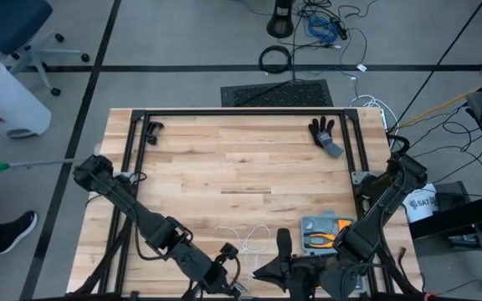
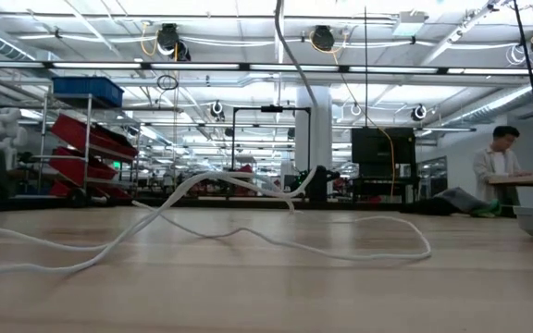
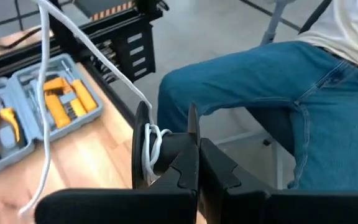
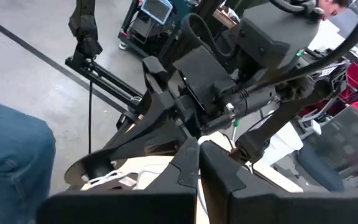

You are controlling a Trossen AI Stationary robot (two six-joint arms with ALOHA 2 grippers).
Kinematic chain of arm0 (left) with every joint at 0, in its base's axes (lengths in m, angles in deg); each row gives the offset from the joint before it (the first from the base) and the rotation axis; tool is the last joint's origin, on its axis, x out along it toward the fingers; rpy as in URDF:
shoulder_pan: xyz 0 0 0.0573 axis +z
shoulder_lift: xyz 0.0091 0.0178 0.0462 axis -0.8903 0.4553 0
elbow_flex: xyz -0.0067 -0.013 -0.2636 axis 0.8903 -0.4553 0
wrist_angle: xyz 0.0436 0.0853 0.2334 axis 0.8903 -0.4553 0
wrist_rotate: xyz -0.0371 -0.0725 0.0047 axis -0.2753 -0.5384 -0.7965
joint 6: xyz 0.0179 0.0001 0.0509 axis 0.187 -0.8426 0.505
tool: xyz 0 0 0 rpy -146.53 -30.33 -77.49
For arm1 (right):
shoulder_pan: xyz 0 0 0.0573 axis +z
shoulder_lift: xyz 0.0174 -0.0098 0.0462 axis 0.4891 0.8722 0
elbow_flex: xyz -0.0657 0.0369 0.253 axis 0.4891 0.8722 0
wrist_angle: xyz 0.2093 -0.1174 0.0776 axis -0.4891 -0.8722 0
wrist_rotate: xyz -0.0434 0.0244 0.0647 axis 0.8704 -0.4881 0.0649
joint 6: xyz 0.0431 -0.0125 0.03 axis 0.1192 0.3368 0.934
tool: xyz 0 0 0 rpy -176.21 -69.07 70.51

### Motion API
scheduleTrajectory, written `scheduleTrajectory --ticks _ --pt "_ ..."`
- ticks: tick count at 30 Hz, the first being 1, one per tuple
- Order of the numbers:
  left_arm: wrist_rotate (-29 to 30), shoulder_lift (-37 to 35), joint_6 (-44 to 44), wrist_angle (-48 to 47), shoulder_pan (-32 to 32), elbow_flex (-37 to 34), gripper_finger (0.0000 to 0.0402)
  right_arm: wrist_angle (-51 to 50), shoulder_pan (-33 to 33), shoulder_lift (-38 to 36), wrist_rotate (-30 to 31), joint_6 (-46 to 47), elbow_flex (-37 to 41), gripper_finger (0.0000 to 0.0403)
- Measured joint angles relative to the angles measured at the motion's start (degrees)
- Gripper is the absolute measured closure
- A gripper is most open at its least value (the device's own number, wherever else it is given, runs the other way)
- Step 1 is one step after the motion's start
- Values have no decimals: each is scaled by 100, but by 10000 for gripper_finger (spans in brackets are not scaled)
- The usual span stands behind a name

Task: Coil cords
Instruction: Coil the white cable wire onto the spool

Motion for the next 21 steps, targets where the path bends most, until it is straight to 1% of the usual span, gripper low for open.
scheduleTrajectory --ticks 5,11,18,21 --pt "-372 23 240 599 1 1 400 -74 -117 68 -17 121 0 403" --pt "-462 23 645 973 -129 62 400 -97 -319 254 -64 203 2 403" --pt "-497 23 1310 1553 -273 74 400 -77 -459 302 -562 377 2 403" --pt "-497 23 1393 1678 -300 74 400 -97 -466 302 -804 414 2 403"
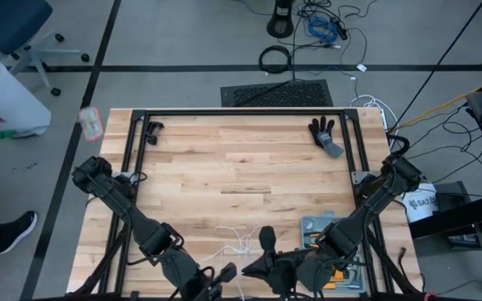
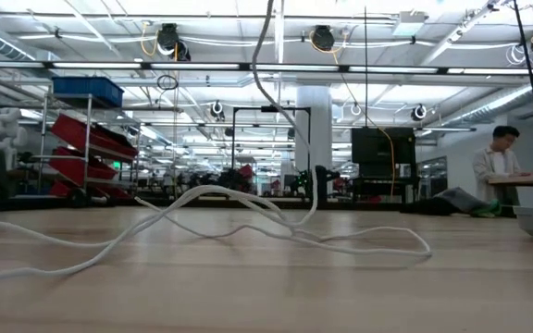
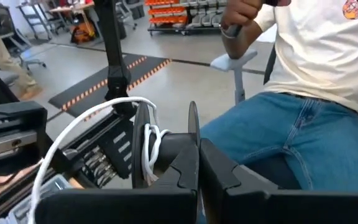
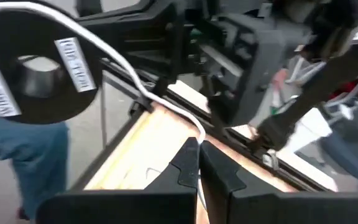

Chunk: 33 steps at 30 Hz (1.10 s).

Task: Coil cords
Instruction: Coil the white cable wire onto the spool

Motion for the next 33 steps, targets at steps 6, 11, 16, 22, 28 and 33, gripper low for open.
scheduleTrajectory --ticks 6,11,16,22,28,33 --pt "-81 0 144 319 -11 0 400 -28 -72 0 -306 172 0 403" --pt "-127 0 153 432 -15 0 400 -74 -136 0 -308 301 0 403" --pt "-208 0 249 692 -16 -2 400 67 -210 116 -322 368 0 403" --pt "-363 0 336 960 -109 -4 400 352 -331 214 -765 314 2 403" --pt "-517 2 554 1126 -174 -8 400 552 -370 227 -1152 335 2 403" --pt "-524 2 608 1301 -175 -9 400 607 -378 227 -1530 463 2 403"
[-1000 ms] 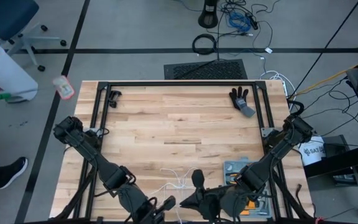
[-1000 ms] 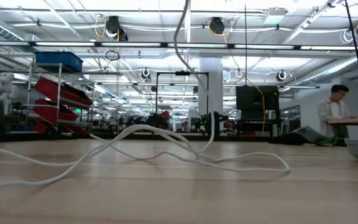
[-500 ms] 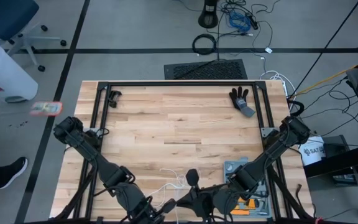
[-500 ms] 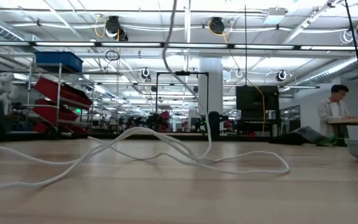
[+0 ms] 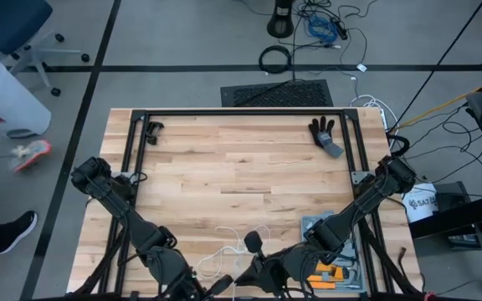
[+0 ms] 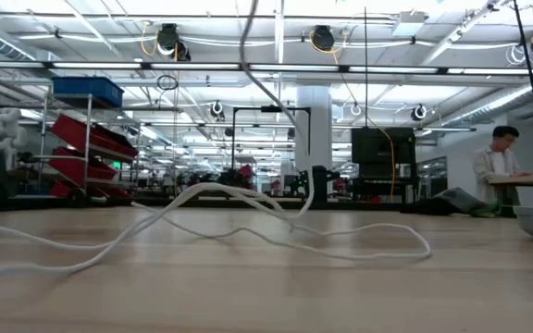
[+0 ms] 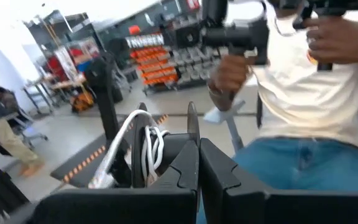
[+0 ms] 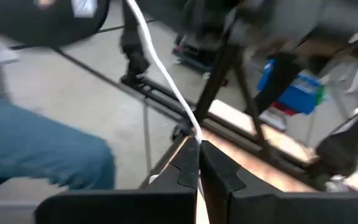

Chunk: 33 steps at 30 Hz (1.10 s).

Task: Coil cords
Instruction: Coil the white cable wire onto the spool

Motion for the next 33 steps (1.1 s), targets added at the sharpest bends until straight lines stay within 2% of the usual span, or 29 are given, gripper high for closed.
scheduleTrajectory --ticks 5,9,16,29,33 --pt "45 3 166 278 -32 0 400 -126 -91 54 -460 256 0 403" --pt "56 7 264 451 -39 -2 400 228 -149 130 -573 229 -2 403" --pt "81 21 248 433 -14 -2 400 952 -140 164 -490 -51 2 403" --pt "137 63 -363 357 232 -2 400 1409 -267 518 -402 -94 2 403" --pt "134 74 -463 338 206 -1 400 1205 -332 529 -409 -18 2 403"
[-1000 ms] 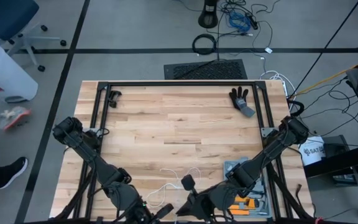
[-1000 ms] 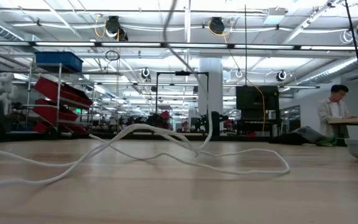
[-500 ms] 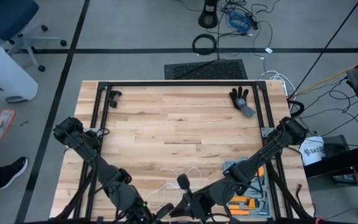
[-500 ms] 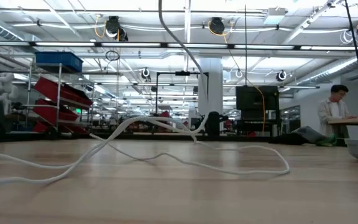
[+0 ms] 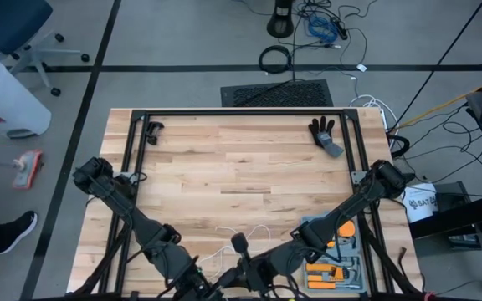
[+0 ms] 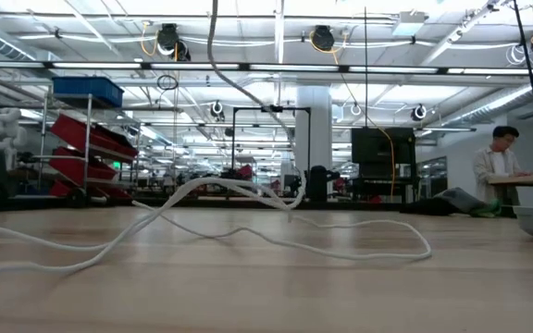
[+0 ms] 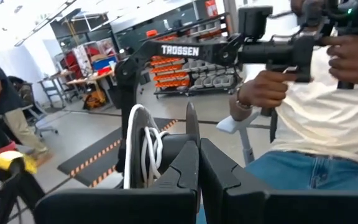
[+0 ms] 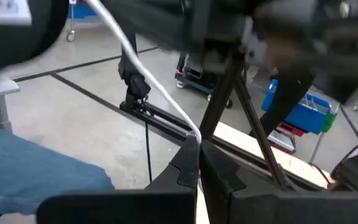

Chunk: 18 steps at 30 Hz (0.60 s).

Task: Coil cords
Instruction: Coil the white cable wire onto the spool

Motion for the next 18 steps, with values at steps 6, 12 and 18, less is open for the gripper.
scheduleTrajectory --ticks 6,12,18 --pt "-44 -2 -13 31 -75 -1 400 -292 -17 -33 330 203 0 403" --pt "-33 -138 100 57 -95 1 400 -1077 8 -281 473 720 0 403" --pt "176 -300 124 -250 -239 1 400 -1406 100 -350 447 857 0 403"
